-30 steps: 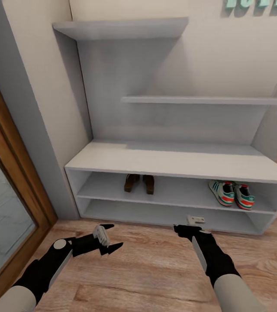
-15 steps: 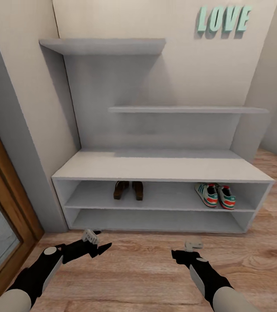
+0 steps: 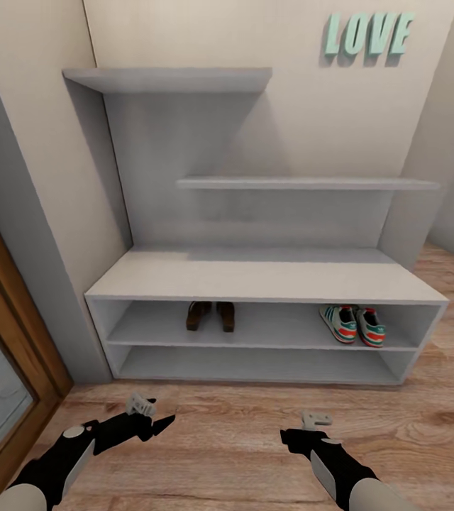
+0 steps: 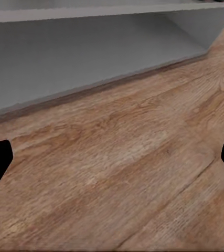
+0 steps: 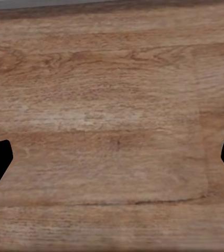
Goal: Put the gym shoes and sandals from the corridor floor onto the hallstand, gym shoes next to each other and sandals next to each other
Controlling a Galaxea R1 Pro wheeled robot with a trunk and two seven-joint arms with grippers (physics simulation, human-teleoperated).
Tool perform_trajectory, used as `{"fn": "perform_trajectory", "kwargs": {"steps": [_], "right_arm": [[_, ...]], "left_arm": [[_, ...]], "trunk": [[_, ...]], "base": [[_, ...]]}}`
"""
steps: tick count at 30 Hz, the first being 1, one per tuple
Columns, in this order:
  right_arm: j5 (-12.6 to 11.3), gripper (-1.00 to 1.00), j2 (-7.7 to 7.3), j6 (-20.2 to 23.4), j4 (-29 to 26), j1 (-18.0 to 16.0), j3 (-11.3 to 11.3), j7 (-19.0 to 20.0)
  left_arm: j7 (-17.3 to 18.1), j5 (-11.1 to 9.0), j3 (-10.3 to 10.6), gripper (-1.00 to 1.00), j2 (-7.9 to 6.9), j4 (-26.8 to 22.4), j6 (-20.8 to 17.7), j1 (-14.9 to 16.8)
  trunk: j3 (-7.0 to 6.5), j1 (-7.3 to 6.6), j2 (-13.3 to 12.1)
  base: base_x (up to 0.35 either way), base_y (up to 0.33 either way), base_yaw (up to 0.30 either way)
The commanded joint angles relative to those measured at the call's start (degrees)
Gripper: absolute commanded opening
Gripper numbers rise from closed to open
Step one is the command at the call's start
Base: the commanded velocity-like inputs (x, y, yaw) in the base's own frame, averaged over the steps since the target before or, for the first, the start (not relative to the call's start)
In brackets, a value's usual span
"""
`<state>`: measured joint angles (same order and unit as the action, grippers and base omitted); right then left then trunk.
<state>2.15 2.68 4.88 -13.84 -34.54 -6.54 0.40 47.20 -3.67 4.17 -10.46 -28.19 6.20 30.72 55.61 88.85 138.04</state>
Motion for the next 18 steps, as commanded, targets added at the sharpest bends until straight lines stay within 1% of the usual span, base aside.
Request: {"fn": "perform_trajectory", "kwargs": {"steps": [1,9,18], "right_arm": [[0.24,1.0,0.05,0.29,-0.1,0.0,-0.4,0.04],[0.37,1.0,0.05,0.23,0.03,0.0,-0.4,0.04],[0.4,1.0,0.05,0.15,0.11,0.0,-0.4,0.04]], "left_arm": [[-0.09,-0.37,0.42,1.0,-0.08,0.58,0.44,0.04],[-0.16,-0.37,0.41,1.0,-0.08,3.49,0.63,0.04],[-0.17,-0.37,0.29,1.0,-0.15,4.1,0.65,0.04]], "trunk": [[-0.03,-0.24,-0.39],[-0.71,-2.0,-3.6],[-1.48,-3.97,-7.21]], "base": [[0.0,0.0,0.0],[0.0,0.0,0.0],[0.0,0.0,0.0]]}}
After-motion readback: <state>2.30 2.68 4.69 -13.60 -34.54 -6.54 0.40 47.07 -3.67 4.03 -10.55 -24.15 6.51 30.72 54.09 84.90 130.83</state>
